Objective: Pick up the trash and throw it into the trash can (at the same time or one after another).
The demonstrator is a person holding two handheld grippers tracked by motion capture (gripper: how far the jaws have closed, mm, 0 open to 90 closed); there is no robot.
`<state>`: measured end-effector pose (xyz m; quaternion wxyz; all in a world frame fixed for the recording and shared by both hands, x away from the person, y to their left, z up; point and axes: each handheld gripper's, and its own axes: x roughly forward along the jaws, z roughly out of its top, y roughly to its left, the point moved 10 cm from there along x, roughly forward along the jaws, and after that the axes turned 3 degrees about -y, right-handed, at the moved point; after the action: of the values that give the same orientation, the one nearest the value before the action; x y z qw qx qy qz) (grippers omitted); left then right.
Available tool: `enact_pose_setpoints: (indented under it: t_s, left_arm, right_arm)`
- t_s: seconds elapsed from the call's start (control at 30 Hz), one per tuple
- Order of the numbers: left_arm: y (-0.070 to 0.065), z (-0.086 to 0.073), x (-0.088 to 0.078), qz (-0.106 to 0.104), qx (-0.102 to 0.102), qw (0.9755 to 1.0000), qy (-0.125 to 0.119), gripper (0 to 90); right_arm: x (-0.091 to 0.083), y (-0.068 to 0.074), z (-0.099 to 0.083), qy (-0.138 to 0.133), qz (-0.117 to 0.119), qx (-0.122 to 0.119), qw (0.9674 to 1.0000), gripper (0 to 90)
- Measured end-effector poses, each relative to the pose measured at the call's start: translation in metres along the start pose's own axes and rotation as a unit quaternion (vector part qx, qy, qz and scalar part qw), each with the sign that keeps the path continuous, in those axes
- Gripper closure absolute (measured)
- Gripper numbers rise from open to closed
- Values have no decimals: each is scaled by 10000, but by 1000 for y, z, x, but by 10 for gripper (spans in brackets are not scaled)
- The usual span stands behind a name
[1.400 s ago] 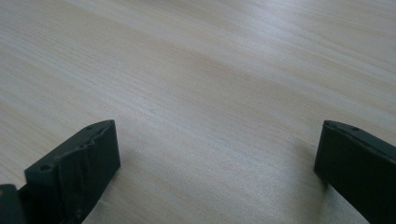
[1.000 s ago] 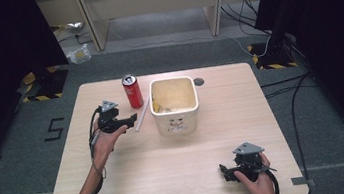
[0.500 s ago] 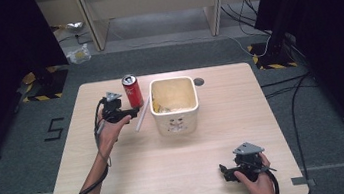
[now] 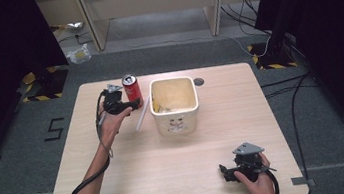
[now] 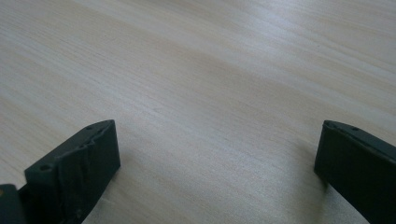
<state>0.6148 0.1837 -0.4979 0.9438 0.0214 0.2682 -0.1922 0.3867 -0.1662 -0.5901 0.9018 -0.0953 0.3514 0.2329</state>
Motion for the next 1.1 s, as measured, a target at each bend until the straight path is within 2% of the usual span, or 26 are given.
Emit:
enact_pose_setpoints:
  t_s: [0.47, 1.1]
  left_arm:
    - [4, 18, 19, 195, 18, 9998, -13, 173]
    - [11, 20, 41, 319, -127, 9994, -50, 213]
  right_arm:
    - [0, 0, 0, 7, 16, -9, 10000, 3]
    - [0, 1, 0, 10, 42, -72, 10000, 4]
